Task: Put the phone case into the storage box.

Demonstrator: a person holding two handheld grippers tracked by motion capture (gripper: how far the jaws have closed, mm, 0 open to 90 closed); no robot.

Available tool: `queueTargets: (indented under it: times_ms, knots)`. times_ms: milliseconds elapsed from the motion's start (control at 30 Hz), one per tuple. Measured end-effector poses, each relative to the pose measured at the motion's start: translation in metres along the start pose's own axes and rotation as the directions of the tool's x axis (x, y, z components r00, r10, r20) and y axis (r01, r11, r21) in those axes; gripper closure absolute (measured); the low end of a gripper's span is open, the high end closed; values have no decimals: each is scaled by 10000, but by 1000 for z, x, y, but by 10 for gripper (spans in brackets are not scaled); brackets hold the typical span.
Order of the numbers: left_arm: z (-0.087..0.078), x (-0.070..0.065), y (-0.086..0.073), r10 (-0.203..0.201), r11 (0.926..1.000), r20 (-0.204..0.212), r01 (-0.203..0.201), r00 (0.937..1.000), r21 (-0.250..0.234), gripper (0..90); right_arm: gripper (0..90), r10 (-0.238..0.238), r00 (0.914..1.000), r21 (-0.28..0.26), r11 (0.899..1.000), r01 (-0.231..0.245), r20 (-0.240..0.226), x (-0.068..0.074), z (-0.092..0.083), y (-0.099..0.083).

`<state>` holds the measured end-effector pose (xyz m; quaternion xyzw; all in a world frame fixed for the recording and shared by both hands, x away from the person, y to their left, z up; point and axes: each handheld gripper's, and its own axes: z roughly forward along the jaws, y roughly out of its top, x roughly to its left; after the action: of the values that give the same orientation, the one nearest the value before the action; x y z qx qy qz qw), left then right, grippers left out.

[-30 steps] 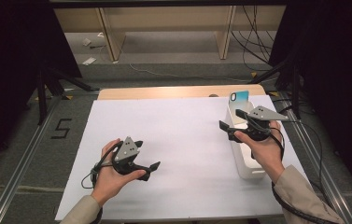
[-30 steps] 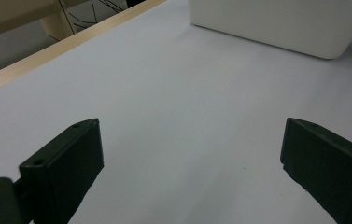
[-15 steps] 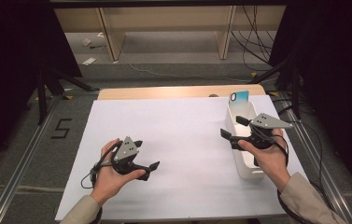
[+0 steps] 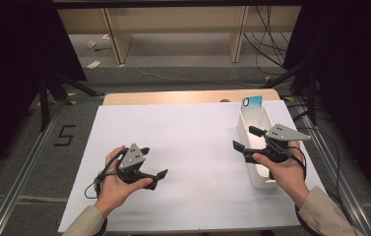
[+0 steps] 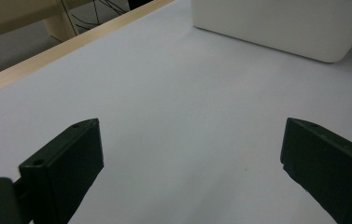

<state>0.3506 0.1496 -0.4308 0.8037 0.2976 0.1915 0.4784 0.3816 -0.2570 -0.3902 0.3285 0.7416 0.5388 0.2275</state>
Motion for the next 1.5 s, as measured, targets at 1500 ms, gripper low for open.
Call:
queueTargets:
  times_ms: [1500]
  knots:
    - [0, 0, 0, -48, 10000, 50, 48, 10000, -21, 50, 187, -419, 9983, 108, 9990, 423, -408, 7, -13, -14]
